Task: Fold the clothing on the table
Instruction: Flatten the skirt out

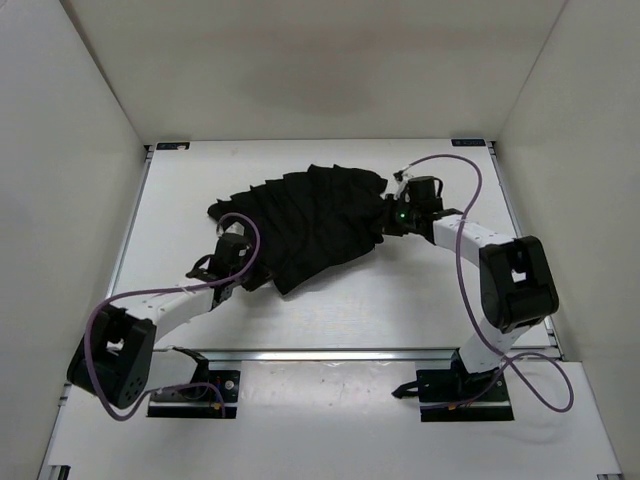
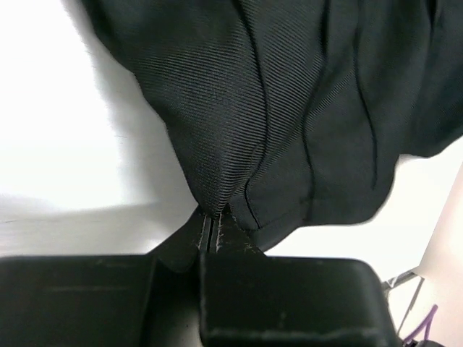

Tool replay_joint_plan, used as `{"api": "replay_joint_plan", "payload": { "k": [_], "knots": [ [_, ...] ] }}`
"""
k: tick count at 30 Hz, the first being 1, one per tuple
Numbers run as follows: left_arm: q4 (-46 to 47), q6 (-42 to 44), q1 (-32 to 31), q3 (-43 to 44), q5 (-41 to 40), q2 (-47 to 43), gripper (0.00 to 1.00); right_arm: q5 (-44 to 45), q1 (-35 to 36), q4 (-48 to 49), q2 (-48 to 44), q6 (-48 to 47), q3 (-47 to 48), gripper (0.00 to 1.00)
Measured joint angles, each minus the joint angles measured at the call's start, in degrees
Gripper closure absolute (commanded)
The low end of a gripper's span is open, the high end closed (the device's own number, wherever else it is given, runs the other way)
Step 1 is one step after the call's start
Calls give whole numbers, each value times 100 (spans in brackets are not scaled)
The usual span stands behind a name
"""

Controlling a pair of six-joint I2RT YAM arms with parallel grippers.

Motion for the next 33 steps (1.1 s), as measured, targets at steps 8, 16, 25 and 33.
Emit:
{"api": "replay_joint_plan", "payload": {
  "k": [8,16,25,33],
  "knots": [
    [-420,518,470,166,446,-595,100,-1207,-822,-564,-219,-175,-177,89],
    [-1137,870,498,190,319,-321,100,-1384,-1102,-590,-225,-551,-367,18],
    [-1189,890,505,-116,367,-225,100,-1357,-518,-433,-741,-931,-1344,20],
    [-1239,903,621,-232,481,-326,100,-1231,-505,-251,-693,-1036,-1504,58]
  ]
}}
